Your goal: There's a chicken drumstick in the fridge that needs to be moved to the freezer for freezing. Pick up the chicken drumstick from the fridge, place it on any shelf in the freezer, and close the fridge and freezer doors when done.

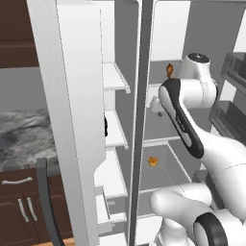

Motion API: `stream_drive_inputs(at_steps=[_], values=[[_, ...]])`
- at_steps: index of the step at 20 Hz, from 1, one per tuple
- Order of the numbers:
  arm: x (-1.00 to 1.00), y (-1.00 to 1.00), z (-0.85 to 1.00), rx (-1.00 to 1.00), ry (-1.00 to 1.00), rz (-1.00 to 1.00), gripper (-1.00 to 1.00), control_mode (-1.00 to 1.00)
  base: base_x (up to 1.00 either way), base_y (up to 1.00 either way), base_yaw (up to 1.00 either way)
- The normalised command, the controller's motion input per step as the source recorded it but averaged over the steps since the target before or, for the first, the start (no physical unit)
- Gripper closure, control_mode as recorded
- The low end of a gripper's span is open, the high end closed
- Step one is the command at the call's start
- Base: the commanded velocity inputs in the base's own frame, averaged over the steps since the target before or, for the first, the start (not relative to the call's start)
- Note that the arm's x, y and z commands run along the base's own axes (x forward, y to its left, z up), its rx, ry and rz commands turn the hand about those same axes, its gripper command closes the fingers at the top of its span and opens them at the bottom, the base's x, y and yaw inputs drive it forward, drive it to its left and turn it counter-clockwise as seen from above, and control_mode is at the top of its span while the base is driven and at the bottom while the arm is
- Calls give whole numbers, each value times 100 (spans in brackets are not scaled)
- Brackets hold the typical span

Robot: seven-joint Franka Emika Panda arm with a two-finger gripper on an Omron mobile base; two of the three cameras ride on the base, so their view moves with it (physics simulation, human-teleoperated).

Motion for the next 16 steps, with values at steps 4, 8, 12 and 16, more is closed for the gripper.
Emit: stream_drive_inputs(at_steps=[4, 8, 12, 16], values=[[1, -2, 55, 0, -20, -24, -100, -100, 0, 0, 0], [14, -51, 39, 1, -2, -24, -100, -100, 0, 0, 0], [12, -66, 42, 3, 0, -9, -100, -100, 0, 0, 0], [29, -36, 28, 0, 0, 0, -100, -100, 0, 0, 0]])
